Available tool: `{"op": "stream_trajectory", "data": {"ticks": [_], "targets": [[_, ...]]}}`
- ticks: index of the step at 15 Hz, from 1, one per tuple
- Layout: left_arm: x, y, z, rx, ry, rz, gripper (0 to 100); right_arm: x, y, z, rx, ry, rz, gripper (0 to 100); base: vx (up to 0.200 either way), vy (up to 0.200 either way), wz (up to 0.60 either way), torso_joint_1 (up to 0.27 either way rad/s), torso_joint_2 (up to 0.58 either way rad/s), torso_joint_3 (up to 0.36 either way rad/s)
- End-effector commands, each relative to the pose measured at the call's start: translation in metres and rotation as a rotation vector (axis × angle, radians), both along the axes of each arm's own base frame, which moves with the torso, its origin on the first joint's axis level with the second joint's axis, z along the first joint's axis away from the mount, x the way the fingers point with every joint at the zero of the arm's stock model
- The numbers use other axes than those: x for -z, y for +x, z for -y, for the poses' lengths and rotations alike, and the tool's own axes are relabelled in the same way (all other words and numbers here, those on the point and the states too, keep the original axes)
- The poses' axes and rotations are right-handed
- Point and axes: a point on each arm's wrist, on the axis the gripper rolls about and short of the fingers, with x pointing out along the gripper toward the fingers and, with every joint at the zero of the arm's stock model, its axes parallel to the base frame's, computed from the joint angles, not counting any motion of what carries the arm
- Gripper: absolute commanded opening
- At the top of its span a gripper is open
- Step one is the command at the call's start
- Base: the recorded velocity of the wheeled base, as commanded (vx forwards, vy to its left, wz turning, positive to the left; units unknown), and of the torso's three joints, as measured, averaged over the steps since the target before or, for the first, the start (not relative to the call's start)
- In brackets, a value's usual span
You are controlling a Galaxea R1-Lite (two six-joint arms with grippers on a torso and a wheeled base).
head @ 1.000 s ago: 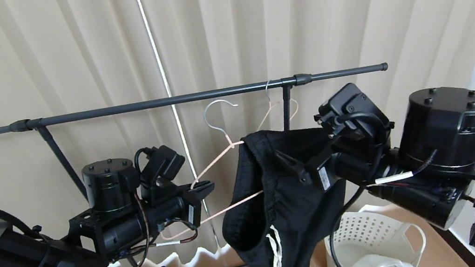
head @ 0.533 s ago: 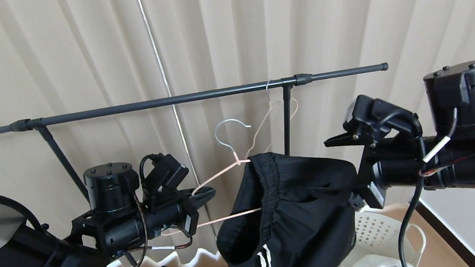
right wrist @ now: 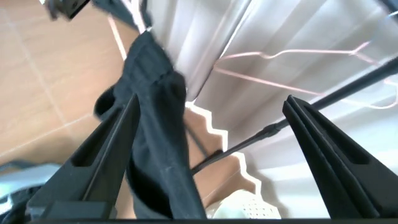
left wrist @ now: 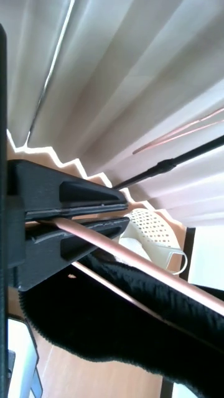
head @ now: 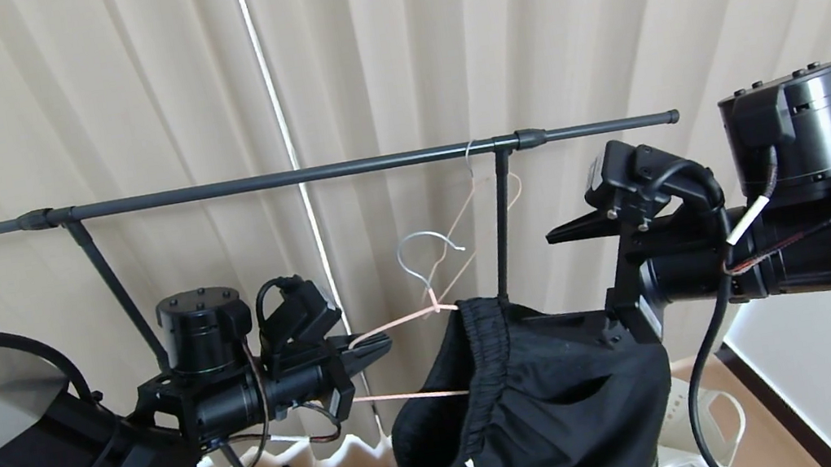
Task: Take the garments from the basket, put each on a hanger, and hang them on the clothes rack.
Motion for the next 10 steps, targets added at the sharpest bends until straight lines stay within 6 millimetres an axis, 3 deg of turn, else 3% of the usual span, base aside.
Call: {"op": "stream_trajectory", "data": {"ticks": [1,10], "targets": [[0.001,0.001,0.003,0.007,-0.001,0.000,0,0.008,0.003,-0.005,-0.019,-0.021,-0.031,100,0.000,0.000,0.00,0.000,0.00,0.000],[0.000,-0.001,0.010,0.030,-0.010,0.024,0,0.040,0.015,-0.024,-0.053,-0.072,-0.115,100,0.000,0.000,0.00,0.000,0.00,0.000]]}}
